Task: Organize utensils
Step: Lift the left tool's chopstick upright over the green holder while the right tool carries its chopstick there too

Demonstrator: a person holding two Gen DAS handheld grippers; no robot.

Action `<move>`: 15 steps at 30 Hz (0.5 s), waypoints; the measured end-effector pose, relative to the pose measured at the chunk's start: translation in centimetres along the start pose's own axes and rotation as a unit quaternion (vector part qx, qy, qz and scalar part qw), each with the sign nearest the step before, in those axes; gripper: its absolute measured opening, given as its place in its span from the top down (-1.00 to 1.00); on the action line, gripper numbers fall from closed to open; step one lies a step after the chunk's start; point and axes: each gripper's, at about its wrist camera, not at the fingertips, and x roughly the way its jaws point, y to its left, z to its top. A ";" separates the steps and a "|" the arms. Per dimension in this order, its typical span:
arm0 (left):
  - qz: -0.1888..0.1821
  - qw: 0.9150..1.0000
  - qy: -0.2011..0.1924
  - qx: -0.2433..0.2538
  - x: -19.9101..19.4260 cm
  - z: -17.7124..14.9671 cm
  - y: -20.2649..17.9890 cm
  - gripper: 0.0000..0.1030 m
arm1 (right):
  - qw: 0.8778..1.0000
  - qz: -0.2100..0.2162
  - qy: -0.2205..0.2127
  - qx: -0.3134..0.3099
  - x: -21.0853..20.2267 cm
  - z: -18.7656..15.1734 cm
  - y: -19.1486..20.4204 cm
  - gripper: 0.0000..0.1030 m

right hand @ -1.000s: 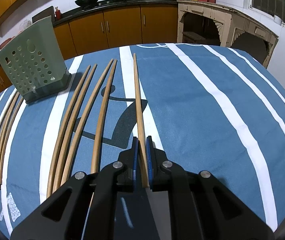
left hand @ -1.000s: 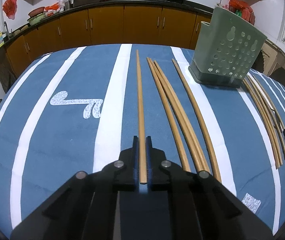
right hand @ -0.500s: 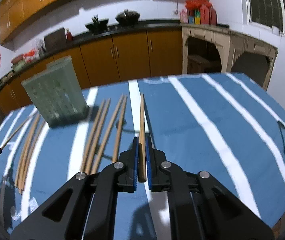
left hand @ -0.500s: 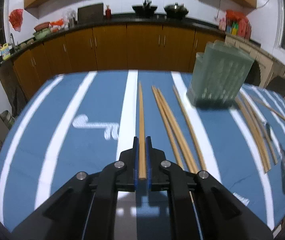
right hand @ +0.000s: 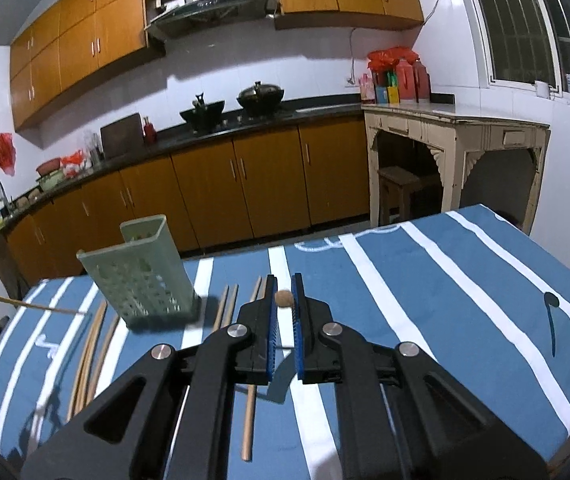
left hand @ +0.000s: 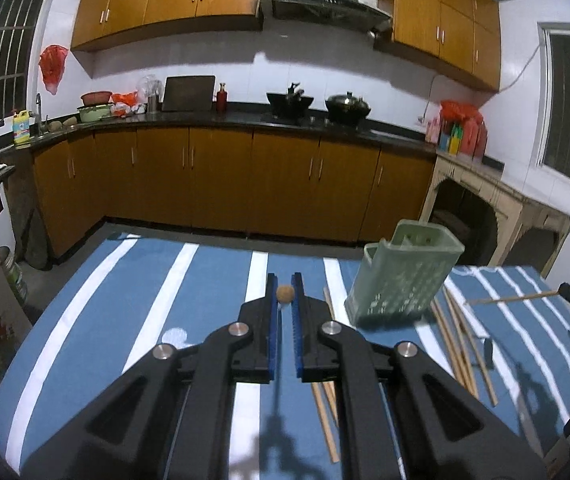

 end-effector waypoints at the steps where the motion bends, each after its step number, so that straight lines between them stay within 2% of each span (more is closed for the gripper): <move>1: 0.000 1.000 -0.003 -0.001 -0.1 0.3 0.1 0.85 | 1.000 0.001 -0.003 0.001 -0.1 0.1 0.1 0.85; 10: 0.006 1.000 -0.017 -0.008 0.2 2.4 -0.1 0.85 | 1.000 0.002 -0.015 0.005 0.3 2.0 0.3 0.85; 15: 0.008 0.999 -0.038 -0.010 0.1 4.8 0.2 0.86 | 0.999 0.005 -0.032 -0.004 0.9 4.8 1.0 0.85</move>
